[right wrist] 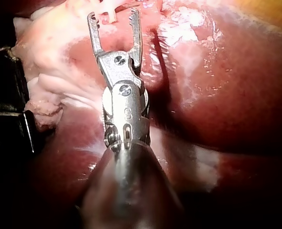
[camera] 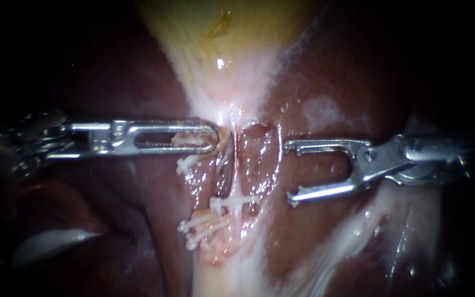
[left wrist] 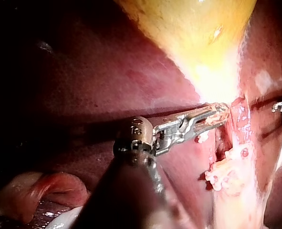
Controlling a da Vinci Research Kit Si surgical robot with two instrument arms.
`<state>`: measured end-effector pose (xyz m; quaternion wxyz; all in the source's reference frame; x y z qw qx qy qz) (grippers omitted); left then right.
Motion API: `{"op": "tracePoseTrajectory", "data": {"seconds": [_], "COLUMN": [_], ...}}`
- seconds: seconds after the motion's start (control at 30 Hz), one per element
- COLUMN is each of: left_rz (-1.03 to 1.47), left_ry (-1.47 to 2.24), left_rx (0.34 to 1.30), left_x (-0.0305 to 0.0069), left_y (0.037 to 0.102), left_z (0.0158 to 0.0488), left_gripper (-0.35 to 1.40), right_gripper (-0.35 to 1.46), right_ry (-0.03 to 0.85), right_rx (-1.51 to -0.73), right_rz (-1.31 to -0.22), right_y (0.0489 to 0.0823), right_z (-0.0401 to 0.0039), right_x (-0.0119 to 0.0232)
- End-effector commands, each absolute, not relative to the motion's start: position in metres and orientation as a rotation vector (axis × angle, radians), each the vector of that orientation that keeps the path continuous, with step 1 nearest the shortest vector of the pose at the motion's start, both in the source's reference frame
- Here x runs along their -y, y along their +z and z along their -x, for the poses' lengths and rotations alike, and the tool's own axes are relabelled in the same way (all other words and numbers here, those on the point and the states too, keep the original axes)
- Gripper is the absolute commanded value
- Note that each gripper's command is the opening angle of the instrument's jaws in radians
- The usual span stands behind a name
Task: Going back first clip right tube
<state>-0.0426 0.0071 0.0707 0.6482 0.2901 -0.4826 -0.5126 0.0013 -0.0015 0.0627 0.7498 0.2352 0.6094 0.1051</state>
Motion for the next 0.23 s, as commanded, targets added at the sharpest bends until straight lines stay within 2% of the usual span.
{"op": "tracePoseTrajectory", "data": {"seconds": [0.03, 0.23], "left_rz": [-0.659, -0.659], "left_ry": [-1.166, -1.166], "left_rx": [1.096, 1.096], "left_x": [-0.0071, -0.0071], "left_y": [0.0707, 0.0707], "left_z": [0.0426, 0.0426], "left_gripper": [-0.35, -0.35], "right_gripper": [0.5, 0.5], "right_ry": [0.23, 0.23], "right_rx": [-1.332, -1.332], "right_rz": [-0.514, -0.514], "right_y": [0.0627, 0.0627], "right_z": [-0.0013, -0.0013], "right_x": [0.0015, 0.0016]}}
